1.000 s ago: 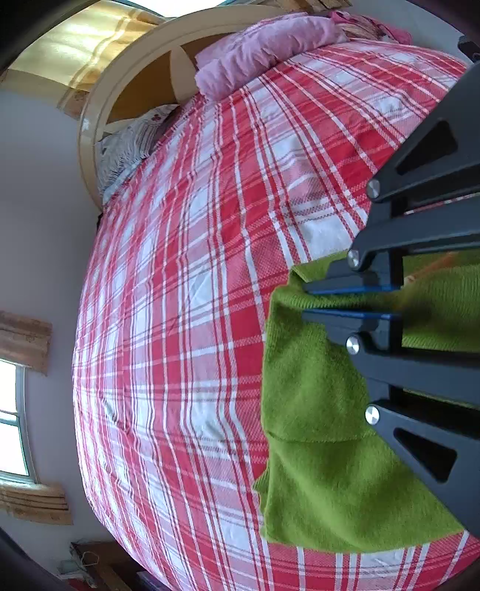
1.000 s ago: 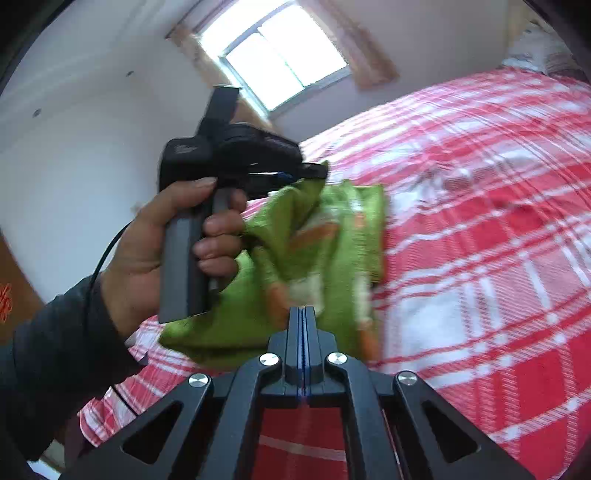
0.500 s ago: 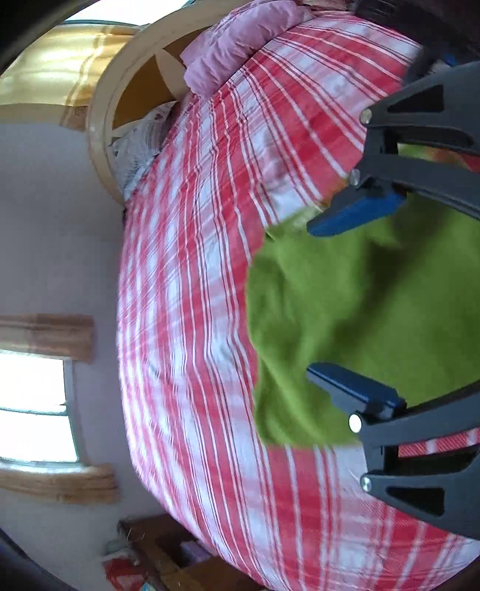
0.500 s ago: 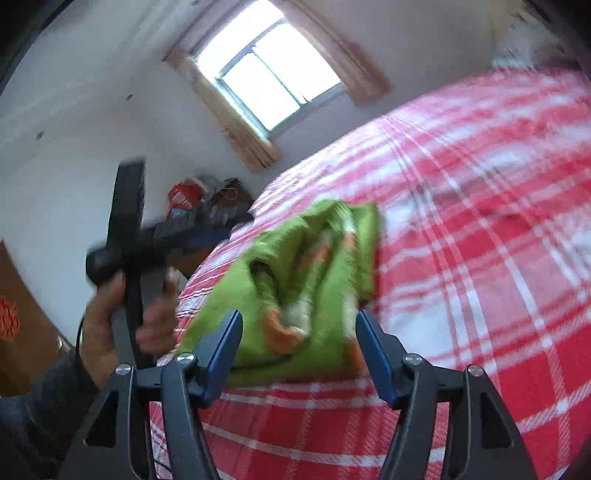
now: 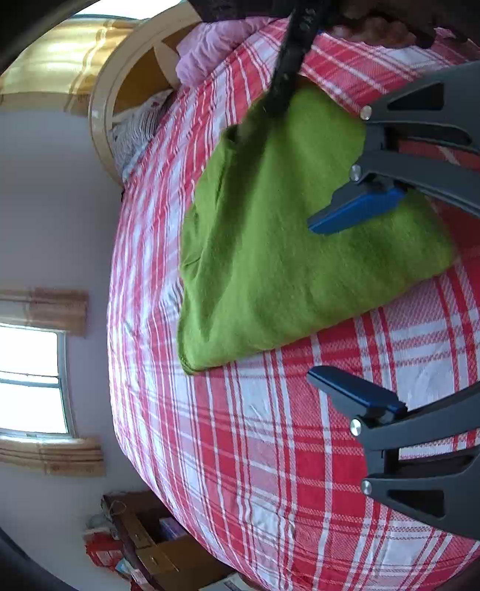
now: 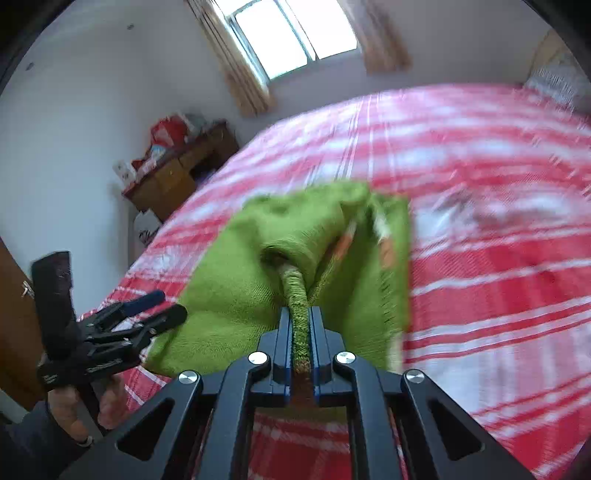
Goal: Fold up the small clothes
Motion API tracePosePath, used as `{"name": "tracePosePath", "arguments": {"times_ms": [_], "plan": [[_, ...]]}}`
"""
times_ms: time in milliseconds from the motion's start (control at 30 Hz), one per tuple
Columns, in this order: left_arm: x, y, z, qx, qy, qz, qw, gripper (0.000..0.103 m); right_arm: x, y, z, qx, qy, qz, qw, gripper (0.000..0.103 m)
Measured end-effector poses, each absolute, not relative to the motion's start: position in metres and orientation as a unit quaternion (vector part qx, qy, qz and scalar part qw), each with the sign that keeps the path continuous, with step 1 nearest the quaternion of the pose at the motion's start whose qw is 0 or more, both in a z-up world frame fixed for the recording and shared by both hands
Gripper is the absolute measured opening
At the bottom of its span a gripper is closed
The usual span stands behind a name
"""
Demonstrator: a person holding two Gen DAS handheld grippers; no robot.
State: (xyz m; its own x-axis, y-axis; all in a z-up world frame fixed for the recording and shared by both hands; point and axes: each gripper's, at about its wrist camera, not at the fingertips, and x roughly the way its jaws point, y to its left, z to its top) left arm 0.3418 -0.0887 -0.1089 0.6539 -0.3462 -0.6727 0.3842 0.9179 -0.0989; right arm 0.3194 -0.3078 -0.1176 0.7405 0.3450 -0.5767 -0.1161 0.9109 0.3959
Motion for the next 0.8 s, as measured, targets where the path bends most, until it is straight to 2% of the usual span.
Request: {"name": "tracePosePath", "arguments": {"times_ms": [67,200,300,367,400,433,500,600,800], "plan": [[0.337,-0.093,-0.108,0.035,0.361,-0.204,0.909,0.084,0.322,-0.319,-0.131,0.183,0.356,0.105,0.91,0.006],[0.333,-0.102,-0.116,0.06,0.361,-0.201,0.909,0.085,0.334,-0.335,-0.17,0.228,0.392,0.099,0.886,0.007],[0.331,-0.099,-0.11,0.066,0.347,-0.193,0.915,0.087,0.331,-0.335,-0.163,0.224,0.392,0.097,0.887,0.007],[0.331,-0.089,-0.104,0.067,0.329,-0.17,0.926,0.09,0.326,-0.33,-0.148,0.192,0.39,0.073,0.898,0.02],[0.332,-0.085,-0.103,0.066,0.325,-0.162,0.929,0.09,0.322,-0.327,-0.134,0.17,0.376,0.048,0.91,0.036],[0.336,-0.079,-0.101,0.057,0.322,-0.159,0.932,0.09,0.318,-0.326,-0.122,0.156,0.358,0.034,0.92,0.045],[0.343,-0.076,-0.104,0.05,0.333,-0.15,0.93,0.09,0.317,-0.315,-0.095,0.13,0.32,0.037,0.938,0.046],[0.349,-0.08,-0.114,0.051,0.346,-0.15,0.925,0.09,0.339,-0.28,-0.074,0.098,0.311,0.11,0.939,0.046],[0.311,-0.06,-0.111,0.02,0.345,-0.162,0.924,0.09,0.386,-0.252,-0.104,0.052,0.377,0.117,0.917,0.046]]}}
